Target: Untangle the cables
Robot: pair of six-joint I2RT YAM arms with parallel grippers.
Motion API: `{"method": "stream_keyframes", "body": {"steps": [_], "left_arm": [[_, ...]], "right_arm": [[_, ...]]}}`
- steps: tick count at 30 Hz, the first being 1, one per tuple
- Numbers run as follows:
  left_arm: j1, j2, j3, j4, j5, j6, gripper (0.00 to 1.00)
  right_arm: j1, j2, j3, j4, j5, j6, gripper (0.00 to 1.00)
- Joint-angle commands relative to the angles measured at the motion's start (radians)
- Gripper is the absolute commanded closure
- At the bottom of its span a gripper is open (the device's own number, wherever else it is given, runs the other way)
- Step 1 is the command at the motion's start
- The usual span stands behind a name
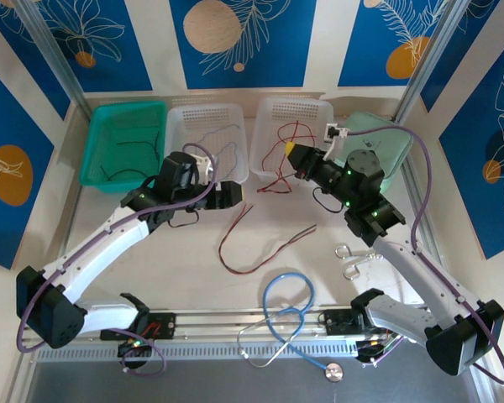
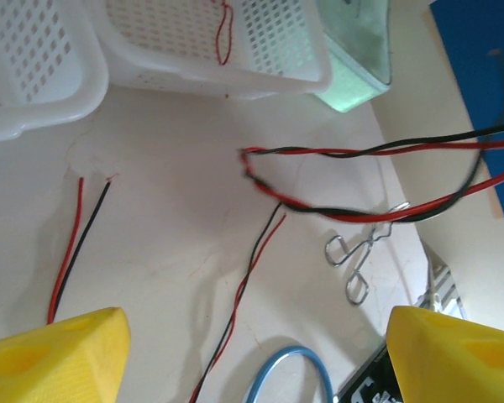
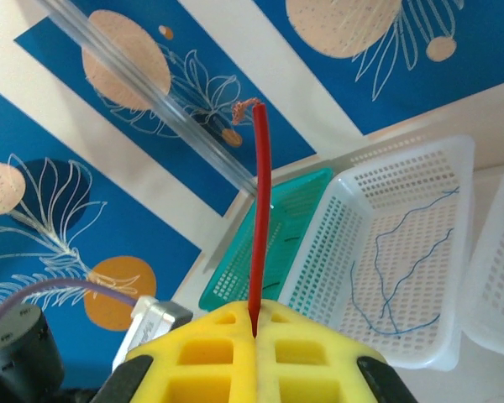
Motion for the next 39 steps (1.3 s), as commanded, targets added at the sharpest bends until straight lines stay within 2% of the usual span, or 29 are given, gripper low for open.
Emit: {"method": "stream_keyframes", "body": {"steps": [1, 3, 5, 8, 10, 12, 13, 14, 18, 22, 25, 33, 39], "left_arm": [[0.007, 0.000, 0.065, 0.007, 0.045, 0.018, 0.20], [0.006, -0.001, 0.080, -0.006, 0.036, 0.036, 0.20], [0.008, 0.004, 0.079, -0.014, 0.025, 0.058, 0.20], [0.015, 0.011, 0.052, 0.022, 0.060, 0.070, 0.17], [0.016, 0.011, 0.025, 0.063, 0.082, 0.066, 0.17], [0.017, 0.009, 0.021, 0.057, 0.062, 0.063, 0.17], [0.017, 0.006, 0.028, 0.042, 0.060, 0.069, 0.17], [0.017, 0.004, 0.033, 0.027, 0.057, 0.076, 0.17], [0.023, -0.018, 0.029, 0.006, 0.034, 0.089, 0.17], [0.023, -0.017, 0.045, 0.020, 0.036, 0.093, 0.16], [0.021, -0.002, 0.070, 0.036, 0.054, 0.084, 0.16], [-0.004, 0.054, 0.119, 0.078, 0.133, 0.068, 0.18], [-0.005, 0.081, 0.103, 0.159, 0.166, -0.048, 0.19]], "right_arm": [[-0.001, -0.022, 0.032, 0.050, -0.103, 0.032, 1.00], [-0.001, -0.039, 0.004, 0.167, -0.141, 0.126, 1.00], [0.010, -0.046, -0.007, 0.219, -0.151, 0.155, 1.00], [0.028, -0.026, 0.022, 0.052, -0.080, 0.039, 1.00], [-0.013, 0.020, -0.024, -0.007, -0.046, 0.031, 1.00], [-0.086, 0.055, -0.099, 0.065, -0.180, 0.164, 1.00], [-0.096, 0.063, -0.134, 0.152, -0.249, 0.228, 1.00], [-0.088, 0.062, -0.148, 0.187, -0.261, 0.245, 1.00], [0.016, 0.018, -0.087, 0.069, -0.128, 0.095, 1.00], [0.000, 0.018, -0.108, 0.057, -0.107, 0.087, 1.00], [-0.043, 0.029, -0.130, 0.064, -0.153, 0.129, 1.00], [-0.041, 0.038, -0.125, 0.090, -0.182, 0.137, 1.00], [-0.041, 0.035, -0.114, 0.124, -0.238, 0.106, 1.00]]}}
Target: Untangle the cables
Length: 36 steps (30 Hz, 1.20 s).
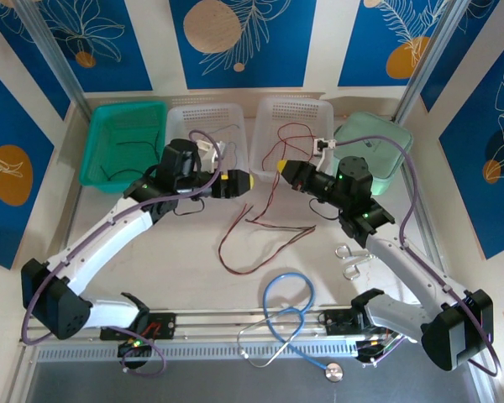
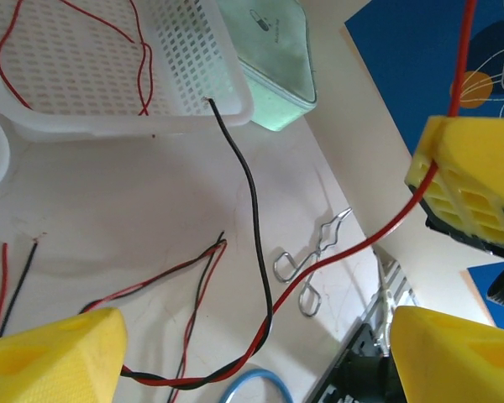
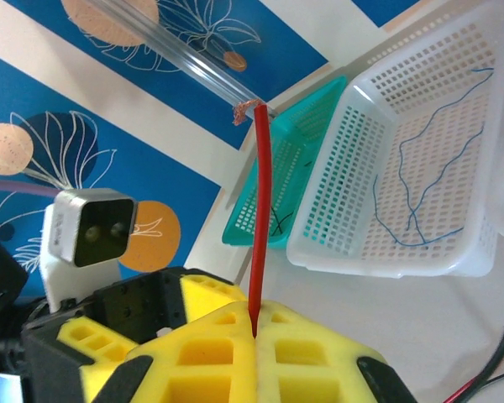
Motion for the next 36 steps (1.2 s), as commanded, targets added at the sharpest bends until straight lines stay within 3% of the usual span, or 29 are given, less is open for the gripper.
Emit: {"method": "stream_keyframes", "body": {"steps": [1, 11, 19, 22, 24, 25, 26, 27, 28, 29, 36], "left_arm": [[-0.005, 0.012, 0.005, 0.097, 0.061, -0.077, 0.19], [0.000, 0.124, 0.010, 0.251, 0.157, -0.252, 0.20], [-0.062, 0.196, 0.006, 0.323, 0.159, -0.292, 0.24], [-0.076, 0.200, 0.002, 0.324, 0.133, -0.297, 0.39], [-0.068, 0.169, -0.012, 0.272, 0.032, -0.274, 0.70], [-0.068, 0.154, -0.023, 0.265, -0.002, -0.260, 0.79], [-0.063, 0.137, -0.035, 0.267, -0.028, -0.253, 0.81], [-0.060, 0.127, -0.045, 0.276, -0.038, -0.257, 0.75], [-0.057, 0.123, -0.052, 0.289, -0.032, -0.265, 0.59], [-0.056, 0.127, -0.047, 0.294, -0.014, -0.273, 0.51], [-0.062, 0.184, -0.018, 0.322, 0.111, -0.313, 0.44]], "right_arm": [[0.003, -0.002, 0.022, 0.056, -0.052, -0.024, 1.00], [0.000, 0.009, -0.011, 0.219, -0.163, 0.014, 1.00], [0.019, 0.044, 0.010, 0.282, -0.196, 0.031, 1.00], [0.019, 0.037, 0.021, 0.261, -0.197, 0.022, 1.00], [0.019, 0.022, 0.030, 0.232, -0.189, 0.008, 1.00], [0.017, 0.016, 0.032, 0.222, -0.185, 0.000, 1.00], [0.016, 0.007, 0.032, 0.217, -0.184, -0.006, 1.00], [0.013, 0.000, 0.031, 0.214, -0.184, -0.007, 1.00], [0.010, -0.008, 0.030, 0.211, -0.184, -0.008, 1.00], [0.008, -0.013, 0.027, 0.209, -0.184, -0.009, 1.00], [0.006, -0.016, 0.025, 0.209, -0.182, -0.003, 1.00]]}}
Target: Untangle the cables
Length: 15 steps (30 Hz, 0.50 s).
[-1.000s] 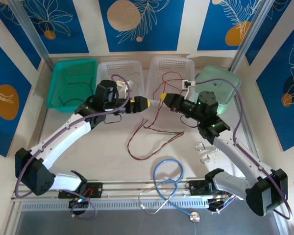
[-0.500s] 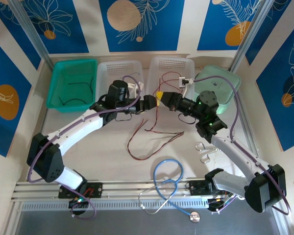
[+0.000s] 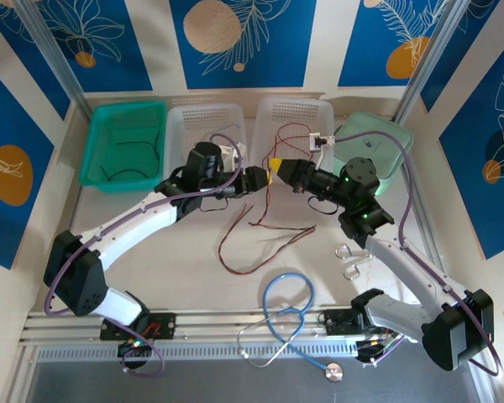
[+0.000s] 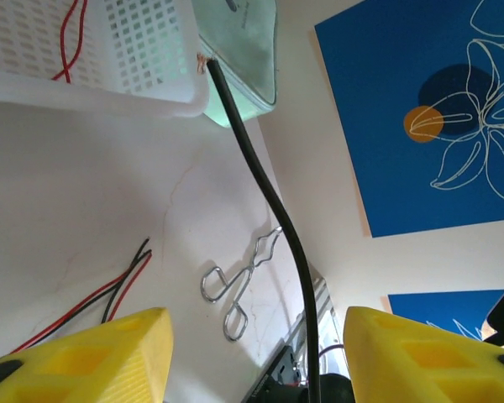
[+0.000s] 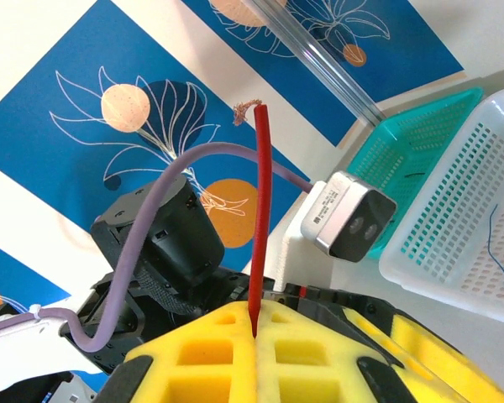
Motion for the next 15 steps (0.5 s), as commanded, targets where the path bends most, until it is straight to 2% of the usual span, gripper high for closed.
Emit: {"method": "stream_keyframes", "body": {"steps": [1, 7, 9, 10, 13, 15], "left_arm": [[-0.001, 0.015, 0.013, 0.039, 0.053, -0.023, 0.44], [-0.011, 0.031, 0.004, 0.089, 0.082, -0.053, 0.44], [-0.012, 0.038, -0.003, 0.113, 0.089, -0.064, 0.50], [-0.012, 0.040, -0.002, 0.112, 0.089, -0.064, 0.56], [-0.006, 0.026, 0.000, 0.078, 0.061, -0.034, 1.00], [0.008, -0.006, 0.013, 0.018, 0.019, 0.011, 1.00]], "right_arm": [[-0.005, -0.015, 0.026, -0.002, -0.007, -0.010, 1.00], [-0.005, -0.009, 0.026, 0.010, -0.012, -0.002, 1.00], [-0.005, -0.006, 0.026, 0.012, -0.013, -0.002, 1.00], [-0.006, -0.007, 0.024, 0.009, -0.013, -0.003, 1.00], [-0.014, -0.021, 0.025, -0.008, -0.006, -0.010, 1.00], [-0.026, -0.044, 0.025, -0.041, 0.011, -0.022, 1.00]]}}
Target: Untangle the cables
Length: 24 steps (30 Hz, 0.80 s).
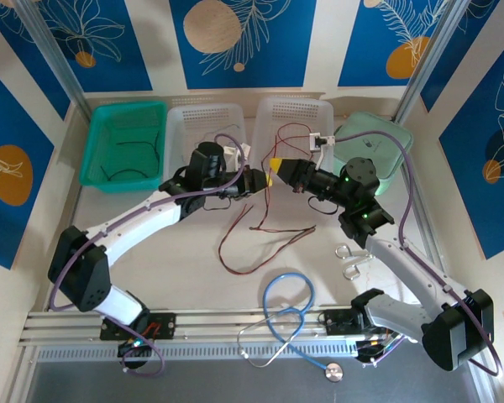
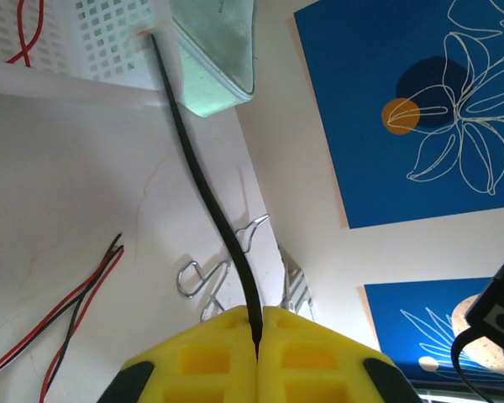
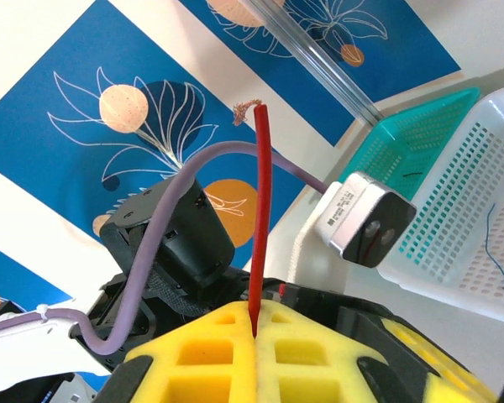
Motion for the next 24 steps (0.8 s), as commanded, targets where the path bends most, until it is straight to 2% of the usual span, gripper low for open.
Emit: {"method": "stream_keyframes", "body": {"steps": [1, 5, 8, 11, 18, 22, 24], "left_arm": [[0.020, -0.056, 0.027, -0.081, -0.065, 0.075, 1.00], [0.052, -0.160, 0.078, -0.231, -0.210, 0.201, 1.00], [0.071, -0.219, 0.108, -0.301, -0.267, 0.258, 1.00], [0.082, -0.259, 0.147, -0.365, -0.303, 0.306, 1.00], [0.091, -0.314, 0.252, -0.472, -0.352, 0.419, 1.00], [0.151, -0.321, 0.363, -0.618, -0.373, 0.501, 1.00], [0.194, -0.332, 0.382, -0.636, -0.359, 0.506, 1.00]], "right_arm": [[-0.023, -0.057, 0.027, -0.052, 0.026, -0.031, 1.00], [-0.042, -0.143, 0.031, -0.166, 0.142, -0.094, 1.00], [-0.048, -0.207, 0.028, -0.232, 0.253, -0.132, 1.00], [-0.056, -0.261, 0.021, -0.270, 0.349, -0.151, 1.00], [-0.067, -0.325, 0.047, -0.327, 0.484, -0.202, 1.00], [-0.081, -0.342, 0.070, -0.374, 0.542, -0.233, 1.00], [-0.091, -0.356, 0.074, -0.385, 0.565, -0.235, 1.00]]}}
